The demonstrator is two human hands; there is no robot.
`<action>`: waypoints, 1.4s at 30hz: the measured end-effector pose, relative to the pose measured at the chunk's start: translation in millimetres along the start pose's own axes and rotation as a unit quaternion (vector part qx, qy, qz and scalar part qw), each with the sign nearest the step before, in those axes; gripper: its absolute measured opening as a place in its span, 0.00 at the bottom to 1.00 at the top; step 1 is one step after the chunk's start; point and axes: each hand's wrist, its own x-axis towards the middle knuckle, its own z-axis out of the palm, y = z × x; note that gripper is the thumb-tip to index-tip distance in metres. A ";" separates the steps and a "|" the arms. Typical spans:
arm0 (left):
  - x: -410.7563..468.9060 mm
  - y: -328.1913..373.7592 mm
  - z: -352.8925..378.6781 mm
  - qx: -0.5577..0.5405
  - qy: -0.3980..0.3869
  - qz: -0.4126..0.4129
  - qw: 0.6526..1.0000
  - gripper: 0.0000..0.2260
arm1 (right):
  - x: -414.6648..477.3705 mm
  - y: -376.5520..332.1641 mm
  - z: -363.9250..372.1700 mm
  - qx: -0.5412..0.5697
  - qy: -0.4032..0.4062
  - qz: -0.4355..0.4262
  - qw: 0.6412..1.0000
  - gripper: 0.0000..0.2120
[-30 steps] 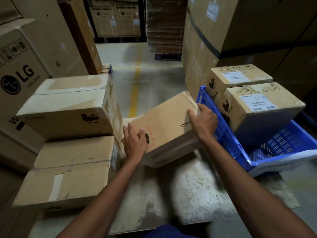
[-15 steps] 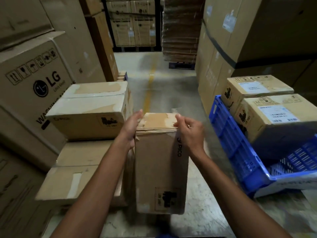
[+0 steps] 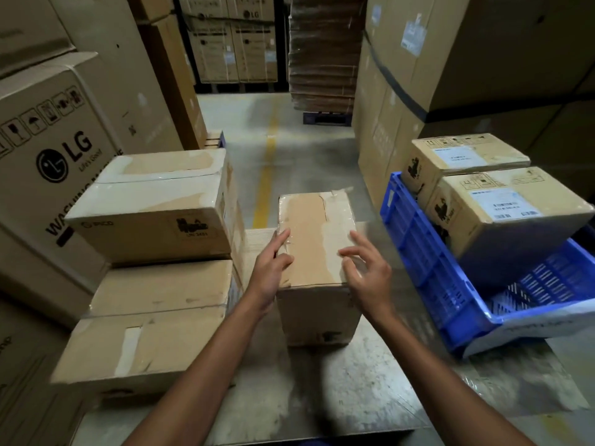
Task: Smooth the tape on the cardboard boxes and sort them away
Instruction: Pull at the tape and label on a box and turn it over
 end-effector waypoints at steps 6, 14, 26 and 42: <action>-24.0 -24.8 32.3 0.301 0.131 0.274 0.904 0.13 | -22.2 -1.7 1.0 -0.116 0.045 -0.089 0.988 0.09; -26.2 -27.4 23.1 0.460 0.069 0.303 0.832 0.19 | -23.1 0.7 7.3 -0.241 0.016 -0.178 0.954 0.14; 27.7 21.9 33.6 0.592 -0.005 0.174 0.787 0.21 | 37.9 -36.0 1.3 -0.413 -0.204 -0.079 0.884 0.22; 81.9 29.1 31.0 0.587 0.009 0.242 0.772 0.12 | 91.1 -6.1 13.1 -0.405 -0.223 -0.155 0.873 0.21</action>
